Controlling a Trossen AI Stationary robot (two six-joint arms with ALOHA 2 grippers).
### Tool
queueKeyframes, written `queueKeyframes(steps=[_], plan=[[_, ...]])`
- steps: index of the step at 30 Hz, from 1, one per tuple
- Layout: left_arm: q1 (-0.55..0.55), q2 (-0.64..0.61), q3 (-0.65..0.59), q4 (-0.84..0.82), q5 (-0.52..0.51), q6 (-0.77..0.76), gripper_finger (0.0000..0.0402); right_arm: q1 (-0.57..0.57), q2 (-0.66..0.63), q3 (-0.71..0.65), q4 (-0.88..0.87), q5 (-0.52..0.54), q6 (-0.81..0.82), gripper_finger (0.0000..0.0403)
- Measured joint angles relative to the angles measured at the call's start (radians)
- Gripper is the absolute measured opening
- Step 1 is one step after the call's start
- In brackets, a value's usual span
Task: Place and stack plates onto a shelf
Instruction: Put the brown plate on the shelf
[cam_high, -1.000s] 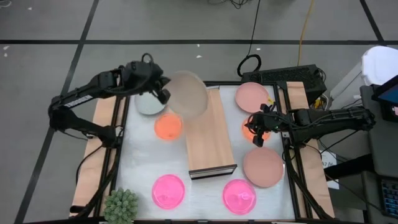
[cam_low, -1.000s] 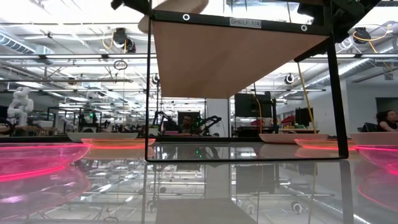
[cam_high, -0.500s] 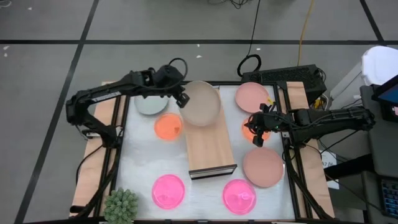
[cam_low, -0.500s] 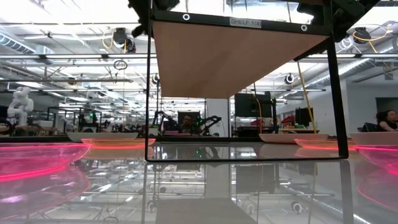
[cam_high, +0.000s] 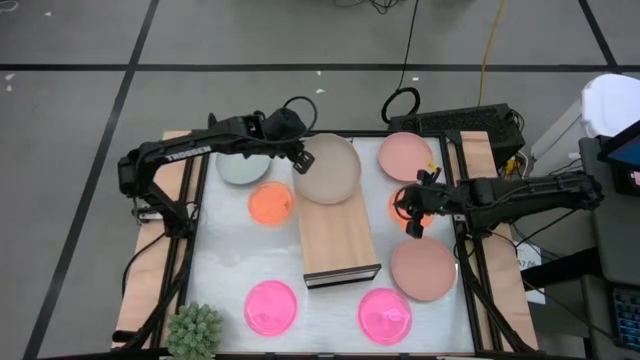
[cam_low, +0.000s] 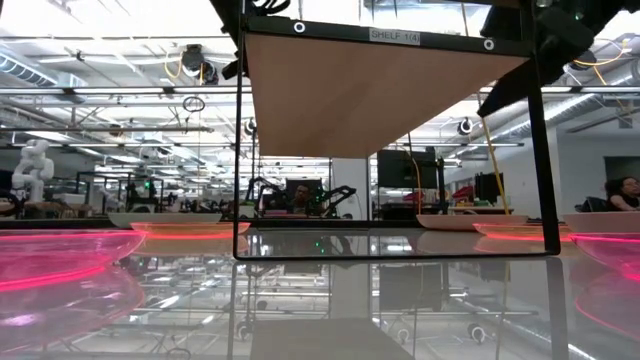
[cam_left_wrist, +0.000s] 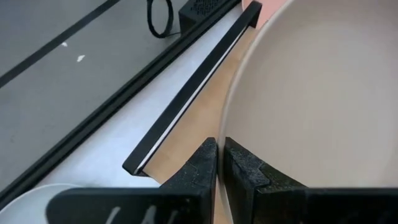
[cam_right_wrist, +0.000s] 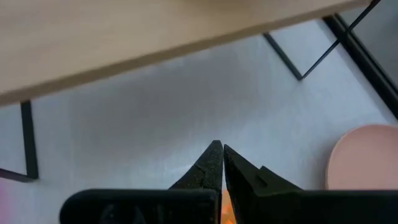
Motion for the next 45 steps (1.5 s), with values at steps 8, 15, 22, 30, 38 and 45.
queueKeyframes(steps=[8,15,22,30,38,45], plan=[[0.000,0.000,0.000,0.000,-0.022,0.004,0.0029,0.000,-0.001,-0.006,0.011,-0.025,0.001,0.0000],[0.000,0.016,0.000,0.004,-0.032,0.009,0.0030,0.000,-0.001,-0.006,0.011,-0.025,0.001,0.0000],[-0.010,0.066,-0.011,0.018,-0.033,0.015,0.0031,0.000,-0.001,-0.006,0.017,-0.025,0.001,0.0000],[-0.031,0.053,-0.010,0.052,-0.106,0.057,0.0031,0.000,-0.001,-0.006,0.017,-0.049,0.001,0.0000],[-0.101,-0.055,-0.009,-0.095,-0.110,0.130,0.0031,0.000,-0.001,-0.006,0.016,-0.060,0.001,0.0000],[-0.248,-0.130,-0.012,-0.195,-0.110,0.186,0.0031,0.000,-0.001,-0.006,0.016,-0.103,0.005,0.0000]])
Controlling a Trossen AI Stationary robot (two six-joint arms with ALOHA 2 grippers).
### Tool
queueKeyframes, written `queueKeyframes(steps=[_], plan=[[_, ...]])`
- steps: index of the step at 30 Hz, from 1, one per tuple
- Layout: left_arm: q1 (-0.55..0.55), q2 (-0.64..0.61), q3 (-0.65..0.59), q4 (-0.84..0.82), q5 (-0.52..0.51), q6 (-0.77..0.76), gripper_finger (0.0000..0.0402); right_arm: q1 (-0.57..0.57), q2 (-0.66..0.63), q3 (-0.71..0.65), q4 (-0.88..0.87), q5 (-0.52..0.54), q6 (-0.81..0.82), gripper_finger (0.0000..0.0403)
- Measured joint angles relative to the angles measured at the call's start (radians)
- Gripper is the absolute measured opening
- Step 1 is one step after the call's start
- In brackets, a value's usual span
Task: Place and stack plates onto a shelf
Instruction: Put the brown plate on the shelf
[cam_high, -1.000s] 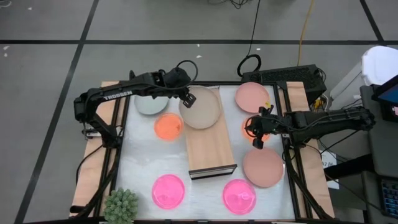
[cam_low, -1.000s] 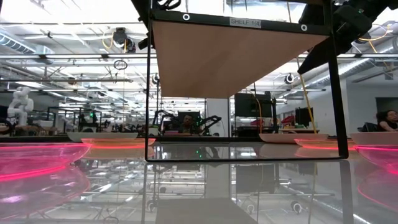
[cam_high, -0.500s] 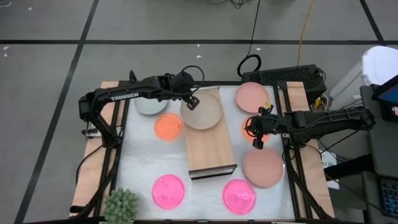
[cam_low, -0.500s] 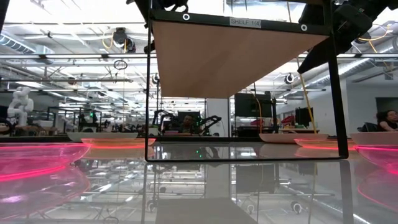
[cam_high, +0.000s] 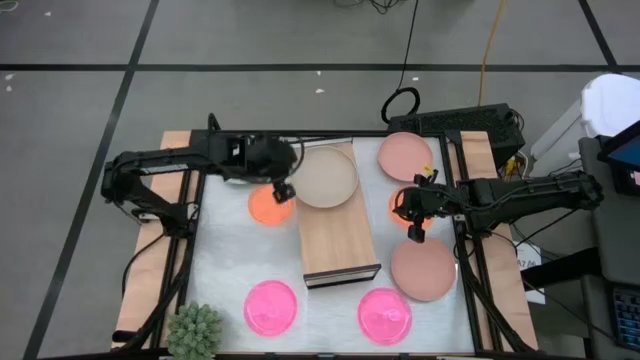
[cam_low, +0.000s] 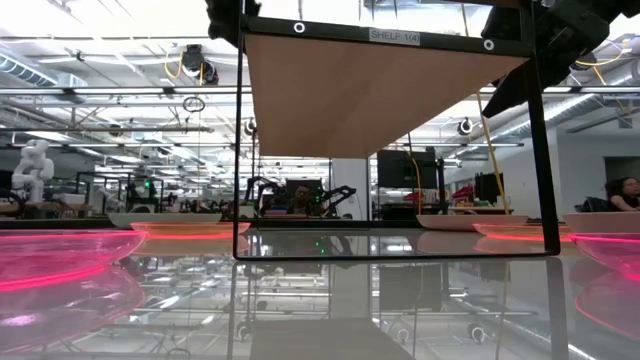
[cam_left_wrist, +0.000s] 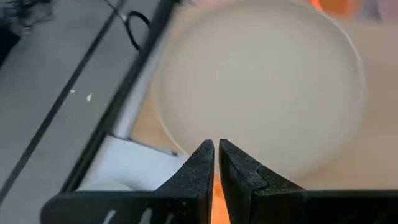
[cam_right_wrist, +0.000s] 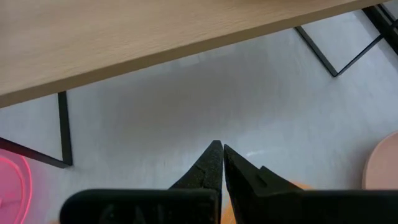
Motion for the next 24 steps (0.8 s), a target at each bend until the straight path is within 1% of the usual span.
queueKeyframes(steps=[4,10,18,21,24], plan=[[-0.073,-0.037,-0.070,0.046,-0.024,0.033,0.0031,0.000,0.000,0.000,0.002,0.000,0.004,0.0000],[-0.120,-0.115,-0.264,0.228,-0.068,0.001,0.0031,0.000,0.000,0.000,0.005,0.000,0.014,0.0000],[-0.142,-0.218,-0.537,0.524,-0.089,-0.023,0.0031,0.001,0.000,0.000,0.013,0.001,-0.003,0.0000],[-0.141,-0.238,-0.610,0.597,-0.090,-0.032,0.0031,0.001,0.000,0.000,0.015,0.002,-0.004,0.0000],[-0.141,-0.236,-0.657,0.652,-0.098,-0.033,0.0031,0.001,0.000,0.000,0.017,0.002,-0.004,0.0000]])
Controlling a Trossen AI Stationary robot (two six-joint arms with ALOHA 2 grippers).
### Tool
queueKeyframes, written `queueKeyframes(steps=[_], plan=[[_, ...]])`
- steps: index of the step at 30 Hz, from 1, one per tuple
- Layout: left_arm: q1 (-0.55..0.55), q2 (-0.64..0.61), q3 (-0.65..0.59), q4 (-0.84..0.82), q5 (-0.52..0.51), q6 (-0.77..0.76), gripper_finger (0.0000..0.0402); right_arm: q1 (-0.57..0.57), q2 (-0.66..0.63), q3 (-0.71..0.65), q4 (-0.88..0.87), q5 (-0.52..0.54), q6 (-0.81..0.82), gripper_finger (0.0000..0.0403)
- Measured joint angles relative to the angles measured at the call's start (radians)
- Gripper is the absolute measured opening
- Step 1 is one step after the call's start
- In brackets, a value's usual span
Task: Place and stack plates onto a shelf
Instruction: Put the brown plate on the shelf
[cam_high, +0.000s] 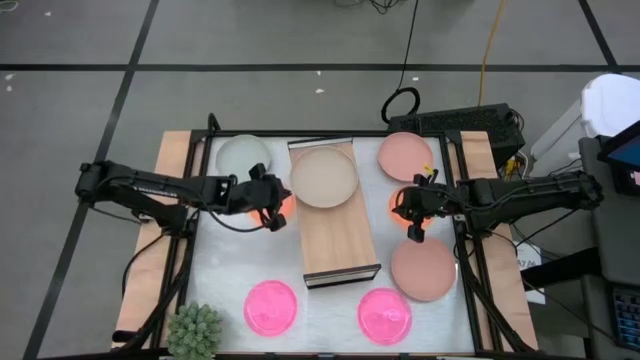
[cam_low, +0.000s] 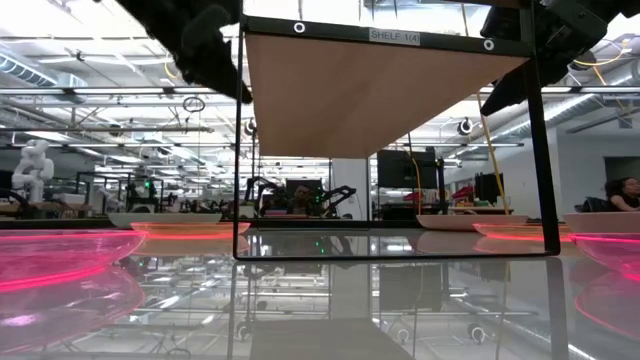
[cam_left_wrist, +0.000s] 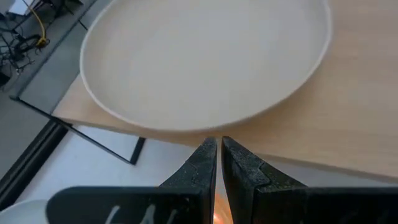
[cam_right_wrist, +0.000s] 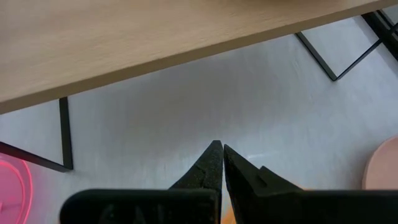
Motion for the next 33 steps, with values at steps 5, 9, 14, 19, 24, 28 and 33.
queueKeyframes(steps=[5,9,14,19,24,28,33], plan=[[0.001,0.006,-0.074,0.134,-0.007,0.027,0.0031,0.000,0.000,0.000,0.016,0.001,0.000,0.0000],[0.003,0.006,-0.098,0.198,-0.008,0.063,0.0031,0.000,0.000,0.000,0.021,0.001,0.005,0.0000],[0.024,0.006,-0.099,0.199,-0.007,0.073,0.0031,0.000,0.000,-0.021,0.041,0.001,0.011,0.0000],[0.050,0.006,-0.099,0.202,-0.006,0.099,0.0031,0.000,0.000,-0.059,0.090,0.001,0.000,0.0000],[0.070,0.007,-0.099,0.209,-0.002,0.102,0.0031,-0.001,0.000,-0.062,0.104,0.001,0.000,0.0000],[0.080,0.007,-0.099,0.235,0.005,0.126,0.0031,-0.001,0.000,-0.062,0.117,0.001,0.000,0.0000],[0.090,0.007,-0.099,0.217,0.006,0.131,0.0031,-0.001,0.000,-0.062,0.125,0.001,0.028,0.0000]])
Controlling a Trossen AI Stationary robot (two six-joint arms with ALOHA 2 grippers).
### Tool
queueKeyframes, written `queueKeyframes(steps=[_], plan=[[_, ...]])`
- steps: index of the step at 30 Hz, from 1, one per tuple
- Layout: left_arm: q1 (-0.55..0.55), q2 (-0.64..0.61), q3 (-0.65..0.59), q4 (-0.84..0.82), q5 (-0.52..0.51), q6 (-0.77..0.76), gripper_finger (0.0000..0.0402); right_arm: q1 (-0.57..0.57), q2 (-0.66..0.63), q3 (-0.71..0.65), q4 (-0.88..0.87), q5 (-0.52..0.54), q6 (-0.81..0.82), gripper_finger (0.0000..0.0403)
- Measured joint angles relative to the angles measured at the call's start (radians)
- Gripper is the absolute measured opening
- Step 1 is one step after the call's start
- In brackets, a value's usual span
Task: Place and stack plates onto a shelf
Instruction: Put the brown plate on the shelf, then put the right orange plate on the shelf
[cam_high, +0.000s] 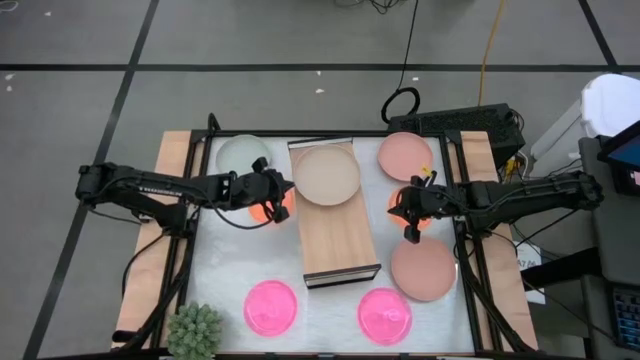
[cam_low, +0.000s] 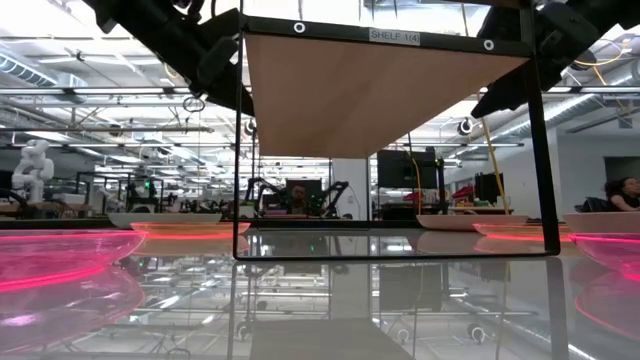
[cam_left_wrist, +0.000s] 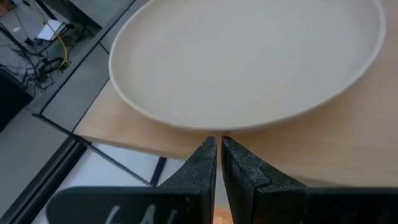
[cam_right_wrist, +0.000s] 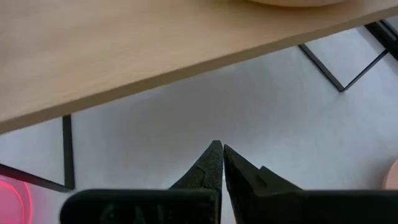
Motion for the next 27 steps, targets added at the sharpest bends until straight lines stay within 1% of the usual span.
queueKeyframes(steps=[6,8,14,18,21,27], plan=[[0.004,0.000,0.000,-0.047,0.009,0.001,0.0031,0.000,0.000,0.000,-0.023,-0.001,0.037,0.0000],[0.002,0.000,0.000,-0.053,0.033,0.001,0.0031,0.000,0.000,0.000,-0.050,-0.002,0.074,0.0000],[-0.024,-0.037,0.000,-0.079,0.149,0.000,0.0031,0.012,0.000,0.000,-0.174,-0.003,0.179,0.0000],[-0.049,-0.061,0.000,-0.079,0.173,0.001,0.0031,0.038,0.007,0.000,-0.220,0.010,0.277,0.0000],[-0.066,-0.065,0.000,-0.066,0.174,0.002,0.0031,0.057,0.039,0.000,-0.218,0.054,0.333,0.0000],[-0.107,-0.064,0.000,-0.072,0.176,-0.001,0.0031,0.085,0.172,0.000,-0.240,0.053,0.376,0.0000]])
